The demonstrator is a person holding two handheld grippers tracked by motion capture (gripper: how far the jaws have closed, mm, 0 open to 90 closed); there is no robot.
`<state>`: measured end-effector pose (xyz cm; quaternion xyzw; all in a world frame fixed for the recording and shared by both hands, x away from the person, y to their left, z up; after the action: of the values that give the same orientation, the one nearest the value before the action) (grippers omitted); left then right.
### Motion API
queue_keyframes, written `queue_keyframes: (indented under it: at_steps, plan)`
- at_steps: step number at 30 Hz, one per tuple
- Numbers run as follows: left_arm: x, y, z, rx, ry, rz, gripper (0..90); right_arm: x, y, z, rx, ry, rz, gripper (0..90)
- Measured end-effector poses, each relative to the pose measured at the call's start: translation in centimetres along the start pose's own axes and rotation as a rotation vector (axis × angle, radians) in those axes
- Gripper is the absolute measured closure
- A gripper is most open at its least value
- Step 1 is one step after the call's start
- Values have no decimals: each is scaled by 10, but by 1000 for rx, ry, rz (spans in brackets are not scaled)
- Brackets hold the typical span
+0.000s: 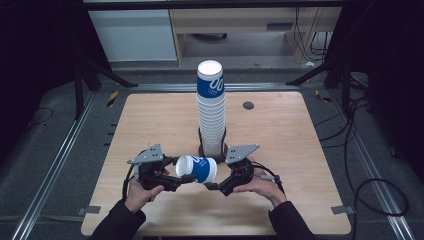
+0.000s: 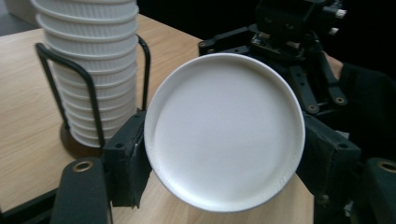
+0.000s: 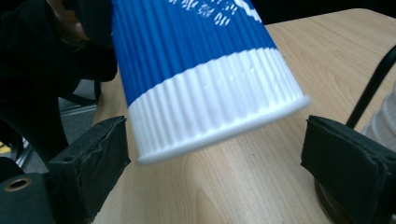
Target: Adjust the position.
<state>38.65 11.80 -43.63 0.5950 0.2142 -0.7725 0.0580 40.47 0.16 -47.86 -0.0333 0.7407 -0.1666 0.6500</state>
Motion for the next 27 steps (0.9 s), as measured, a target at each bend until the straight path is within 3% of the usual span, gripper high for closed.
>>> queue_keyframes:
  at_steps: [8, 12, 19, 27]
  plan:
    - [2, 5, 11, 56, 6, -5, 271, 1, 8, -10, -64, -2, 8, 93]
    - [3, 6, 12, 62, 20, -15, 271, 2, 10, -14, -93, -1, 11, 127]
    - [3, 7, 13, 74, 9, -17, 269, 2, 8, -14, -94, -13, 12, 148]
    - [-2, 2, 9, 54, 6, -1, 223, 1, 3, -12, -85, -19, 2, 154]
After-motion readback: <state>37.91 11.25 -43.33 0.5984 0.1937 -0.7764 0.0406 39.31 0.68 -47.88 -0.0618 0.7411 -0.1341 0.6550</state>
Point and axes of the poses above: each handheld gripper's, and its own axes: y roughly forward along the jaws, x roughly out of its underside, z roughly to its right, the point moved 9 cm from there along y, roughly forward along the jaws, and after that the axes turned 7 degrees about z, right-handed, at the moved point
